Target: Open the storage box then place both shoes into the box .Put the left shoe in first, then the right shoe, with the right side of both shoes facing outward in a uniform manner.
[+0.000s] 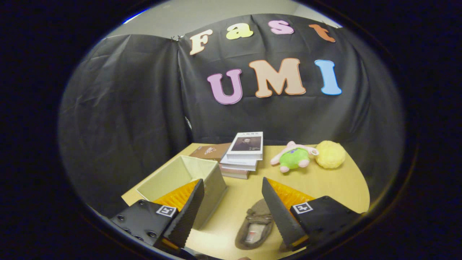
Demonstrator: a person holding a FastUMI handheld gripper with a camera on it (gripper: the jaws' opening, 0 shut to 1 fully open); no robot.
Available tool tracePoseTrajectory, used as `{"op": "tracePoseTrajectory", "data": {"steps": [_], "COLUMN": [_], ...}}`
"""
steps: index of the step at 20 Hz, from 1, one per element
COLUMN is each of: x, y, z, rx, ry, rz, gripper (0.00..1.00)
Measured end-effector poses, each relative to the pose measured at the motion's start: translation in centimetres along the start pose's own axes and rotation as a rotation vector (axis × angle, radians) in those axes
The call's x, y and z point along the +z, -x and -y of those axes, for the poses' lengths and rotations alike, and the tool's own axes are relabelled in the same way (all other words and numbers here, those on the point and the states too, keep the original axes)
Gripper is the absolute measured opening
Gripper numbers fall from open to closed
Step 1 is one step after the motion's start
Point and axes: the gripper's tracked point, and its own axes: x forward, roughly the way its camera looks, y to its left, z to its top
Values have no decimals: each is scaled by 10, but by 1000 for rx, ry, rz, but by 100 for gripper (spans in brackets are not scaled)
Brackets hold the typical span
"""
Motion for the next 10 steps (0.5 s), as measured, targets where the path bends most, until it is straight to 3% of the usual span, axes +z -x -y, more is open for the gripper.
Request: {"op": "tracePoseTrajectory", "data": {"steps": [10], "x": [-102], "y": [-19], "z": [58], "rx": [-33], "ry": [95], "rz": [-200], "gripper": [100]}}
